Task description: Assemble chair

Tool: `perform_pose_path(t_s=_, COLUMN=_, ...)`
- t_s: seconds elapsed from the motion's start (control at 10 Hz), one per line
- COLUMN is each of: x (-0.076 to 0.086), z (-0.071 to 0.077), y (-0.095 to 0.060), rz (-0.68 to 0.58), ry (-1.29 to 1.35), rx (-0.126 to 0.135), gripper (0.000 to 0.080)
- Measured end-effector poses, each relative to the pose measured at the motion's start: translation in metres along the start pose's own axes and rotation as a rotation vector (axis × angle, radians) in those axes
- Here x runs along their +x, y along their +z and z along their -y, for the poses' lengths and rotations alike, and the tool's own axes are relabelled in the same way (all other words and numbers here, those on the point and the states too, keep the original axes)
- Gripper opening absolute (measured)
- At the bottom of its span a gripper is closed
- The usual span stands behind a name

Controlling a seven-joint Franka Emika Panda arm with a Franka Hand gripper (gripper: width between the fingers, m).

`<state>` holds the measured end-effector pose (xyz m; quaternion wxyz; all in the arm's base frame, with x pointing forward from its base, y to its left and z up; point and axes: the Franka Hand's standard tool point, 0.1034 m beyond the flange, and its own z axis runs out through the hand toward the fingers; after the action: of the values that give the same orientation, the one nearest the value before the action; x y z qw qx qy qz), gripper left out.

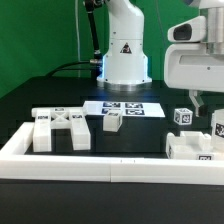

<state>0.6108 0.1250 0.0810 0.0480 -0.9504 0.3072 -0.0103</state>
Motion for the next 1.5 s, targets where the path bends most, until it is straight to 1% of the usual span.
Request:
perform_pose_path(t_s=0.4, x=0.001, z=0.0006, y=-0.0008, rz=-0.001, ry=-0.43, rx=0.0, gripper=0.0649)
perform_pose_path(t_s=0.6, x=0.0009, z=0.0003, y=-0.0005, rz=-0.004, ry=-0.637, rx=-0.01, gripper=0.0649)
perform_pose_path(t_s=0.8, x=-0.0002, z=0.001, y=-0.0002, rz=-0.007, ry=-0.763, rx=-0.022, gripper=0.0649)
perform_pose_path(t_s=1.0, x=-0.0006, z=0.0015, y=-0.0002, rz=-0.013, ry=-0.919, rx=-0.045, gripper=0.0649)
perform_pose_path(t_s=1.2, x=-0.0009, z=0.0017, y=0.0, rz=-0.012, ry=-0.941, rx=-0.044, gripper=0.0649)
perform_pose_path(t_s=1.3, x=-0.0008, z=0.0015, y=0.0, rz=-0.012, ry=-0.941, rx=-0.045, gripper=0.0558)
perform_pose_path(t_s=1.4, x=-0.0008, z=0.0015, y=0.0001, rz=-0.012, ry=-0.934, rx=-0.044, gripper=0.0558)
perform_pose_path(t_s=1.5, x=-0.0008, z=0.0015, y=0.0002, rz=-0.012, ry=-0.918, rx=-0.044, gripper=0.0363)
